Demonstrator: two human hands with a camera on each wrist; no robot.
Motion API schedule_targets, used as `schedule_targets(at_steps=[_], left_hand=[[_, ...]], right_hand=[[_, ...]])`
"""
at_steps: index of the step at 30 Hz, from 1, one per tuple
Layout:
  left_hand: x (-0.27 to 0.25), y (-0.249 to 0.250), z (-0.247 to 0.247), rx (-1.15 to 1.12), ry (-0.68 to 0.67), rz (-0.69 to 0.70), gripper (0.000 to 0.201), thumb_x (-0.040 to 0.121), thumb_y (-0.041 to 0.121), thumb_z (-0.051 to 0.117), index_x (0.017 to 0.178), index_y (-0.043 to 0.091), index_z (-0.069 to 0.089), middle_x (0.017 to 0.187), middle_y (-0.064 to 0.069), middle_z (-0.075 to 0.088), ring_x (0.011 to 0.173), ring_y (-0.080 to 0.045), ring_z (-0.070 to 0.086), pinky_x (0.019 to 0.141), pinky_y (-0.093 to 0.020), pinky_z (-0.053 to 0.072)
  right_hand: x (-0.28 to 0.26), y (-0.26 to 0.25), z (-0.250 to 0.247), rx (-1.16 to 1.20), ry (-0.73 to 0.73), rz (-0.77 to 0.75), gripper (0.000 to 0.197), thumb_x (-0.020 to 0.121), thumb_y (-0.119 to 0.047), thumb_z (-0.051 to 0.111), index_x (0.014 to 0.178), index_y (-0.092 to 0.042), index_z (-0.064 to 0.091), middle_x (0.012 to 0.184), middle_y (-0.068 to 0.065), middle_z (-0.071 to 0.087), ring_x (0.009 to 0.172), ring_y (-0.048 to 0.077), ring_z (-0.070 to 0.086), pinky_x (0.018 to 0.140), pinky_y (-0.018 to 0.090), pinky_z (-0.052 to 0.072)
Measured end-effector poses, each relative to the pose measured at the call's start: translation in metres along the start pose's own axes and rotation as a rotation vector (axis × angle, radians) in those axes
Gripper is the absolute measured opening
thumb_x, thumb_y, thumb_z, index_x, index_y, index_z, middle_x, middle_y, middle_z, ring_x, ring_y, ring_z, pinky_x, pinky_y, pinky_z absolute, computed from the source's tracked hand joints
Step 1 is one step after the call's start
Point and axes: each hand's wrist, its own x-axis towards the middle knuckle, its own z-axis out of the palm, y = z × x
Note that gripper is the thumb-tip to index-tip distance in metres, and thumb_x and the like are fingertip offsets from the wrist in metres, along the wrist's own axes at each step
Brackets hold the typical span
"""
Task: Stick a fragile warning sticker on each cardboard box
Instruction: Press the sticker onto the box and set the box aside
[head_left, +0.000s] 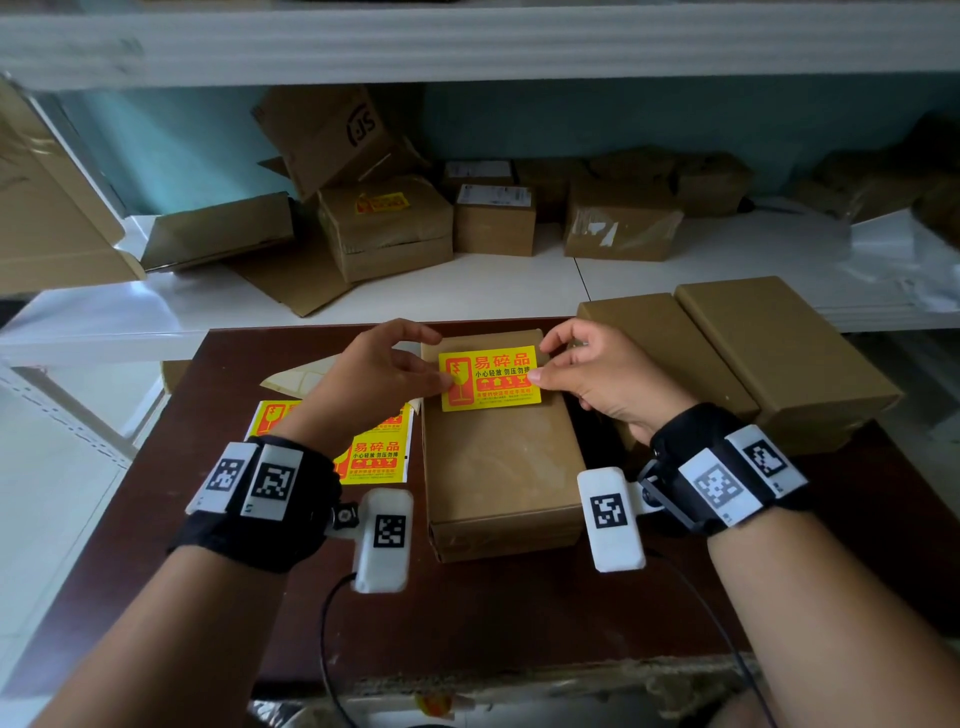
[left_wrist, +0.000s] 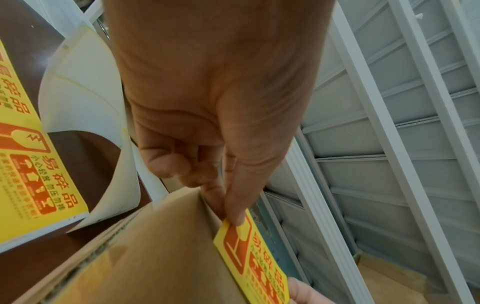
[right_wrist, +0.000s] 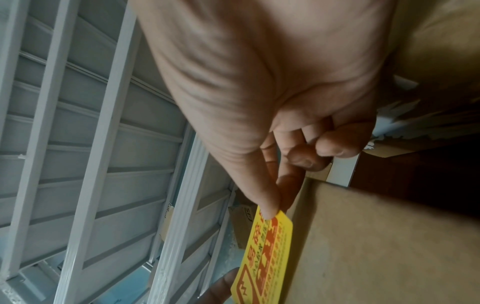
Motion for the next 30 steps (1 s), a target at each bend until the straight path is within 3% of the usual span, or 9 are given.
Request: schedule_targets(at_steps=[5,9,17,22,30], left_hand=[[-0.0004,0.0010,0.0003,0.014,-0.018,-0.008,0.038,0.083,0.010,0.077,0.116,0.021,0.060,0.077,0.001,0.074,0.044,0.003,0.054,0.041,-0.013,0.037],[0.0010,-0.0019,-0.0001,0.033,-0.035,-0.009,0.041,0.080,0.011,0.080,0.114,0.024,0.061,0.077,0.003,0.074,0.055,-0.004,0.055,0.048,-0.021,0.040],[0.0010,-0.0031,-0.0003,0.036,-0.032,0.000,0.039,0.080,0.008,0.080,0.111,0.024,0.062,0.071,0.006,0.071,0.052,0.001,0.057,0.047,-0.019,0.041],[0.0015,-0.0040,-0.0006,0.042,-0.042,0.005,0.037,0.081,0.009,0.079,0.110,0.025,0.062,0.075,0.005,0.072,0.058,-0.002,0.060,0.054,-0.026,0.043],[0.0014,-0.0045,-0.0011,0.047,-0.053,0.015,0.038,0.080,0.008,0.079,0.110,0.025,0.063,0.076,0.003,0.072,0.065,-0.009,0.061,0.055,-0.027,0.044]], right_hand=[[-0.0011,-0.0006,0.0007,0.010,-0.014,0.002,0.024,0.084,-0.006,0.076,0.102,-0.009,0.060,0.076,0.001,0.068,0.050,-0.010,0.056,0.044,0.005,0.036],[-0.0004,0.0009,0.0017,-0.004,-0.021,0.011,0.022,0.085,-0.006,0.076,0.101,-0.010,0.061,0.075,-0.001,0.067,0.051,-0.007,0.057,0.043,0.010,0.038],[-0.0001,0.0018,0.0025,-0.016,-0.029,0.021,0.019,0.086,-0.012,0.076,0.097,-0.015,0.060,0.078,0.000,0.068,0.071,0.012,0.057,0.046,0.018,0.040],[0.0004,0.0018,0.0032,-0.013,-0.025,0.019,0.021,0.086,-0.010,0.075,0.100,-0.011,0.061,0.080,0.003,0.068,0.068,0.010,0.058,0.044,0.016,0.040],[0.0018,0.0023,0.0038,-0.019,-0.024,0.014,0.023,0.086,-0.009,0.075,0.104,-0.007,0.061,0.077,0.001,0.067,0.061,0.005,0.057,0.042,0.014,0.039]])
